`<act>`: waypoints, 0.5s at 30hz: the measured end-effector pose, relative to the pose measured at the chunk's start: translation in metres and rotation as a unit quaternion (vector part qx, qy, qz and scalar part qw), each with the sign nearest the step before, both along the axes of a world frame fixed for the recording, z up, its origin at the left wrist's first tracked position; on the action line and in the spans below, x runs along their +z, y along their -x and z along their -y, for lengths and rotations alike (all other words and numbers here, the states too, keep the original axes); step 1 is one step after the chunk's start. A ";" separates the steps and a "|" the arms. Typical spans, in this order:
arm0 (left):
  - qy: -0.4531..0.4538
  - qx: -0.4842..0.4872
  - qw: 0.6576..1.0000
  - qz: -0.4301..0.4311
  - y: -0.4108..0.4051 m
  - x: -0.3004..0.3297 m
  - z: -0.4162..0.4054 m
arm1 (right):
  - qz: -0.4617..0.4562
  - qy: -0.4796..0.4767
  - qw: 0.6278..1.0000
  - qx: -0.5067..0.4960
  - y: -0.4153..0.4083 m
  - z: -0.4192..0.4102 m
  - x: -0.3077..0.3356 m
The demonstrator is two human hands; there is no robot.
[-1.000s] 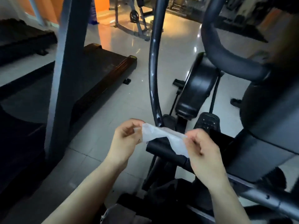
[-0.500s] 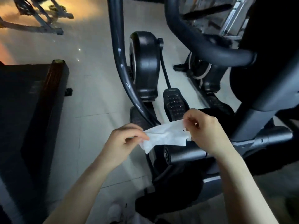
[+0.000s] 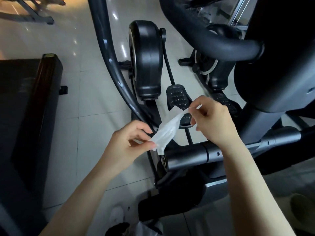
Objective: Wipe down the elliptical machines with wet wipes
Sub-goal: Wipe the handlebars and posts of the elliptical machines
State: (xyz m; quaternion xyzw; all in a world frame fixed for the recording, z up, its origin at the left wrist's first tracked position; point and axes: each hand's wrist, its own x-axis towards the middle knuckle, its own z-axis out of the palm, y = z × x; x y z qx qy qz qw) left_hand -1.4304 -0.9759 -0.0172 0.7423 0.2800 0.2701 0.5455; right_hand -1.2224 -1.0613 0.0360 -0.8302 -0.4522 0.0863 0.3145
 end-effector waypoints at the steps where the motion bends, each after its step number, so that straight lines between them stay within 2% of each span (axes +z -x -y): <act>1: 0.009 0.001 1.000 -0.004 -0.003 0.000 0.000 | 0.001 -0.005 1.000 -0.004 0.000 -0.004 -0.001; 5: 0.005 0.087 0.995 -0.048 -0.009 -0.024 -0.016 | -0.014 0.049 0.999 0.013 0.021 -0.029 -0.035; 8: 0.015 0.148 0.988 -0.042 0.000 -0.037 -0.025 | 0.004 0.066 0.997 0.046 0.053 -0.026 -0.067; 11: 0.020 0.189 0.981 -0.042 0.007 -0.045 -0.036 | 0.098 0.095 0.986 0.093 0.073 -0.015 -0.088; 13: 0.004 0.196 0.979 -0.052 0.008 -0.050 -0.042 | 0.165 0.097 0.977 0.092 0.070 -0.012 -0.094; 15: -0.008 0.192 0.980 -0.049 0.006 -0.053 -0.046 | 0.208 0.140 0.966 0.070 0.068 -0.006 -0.091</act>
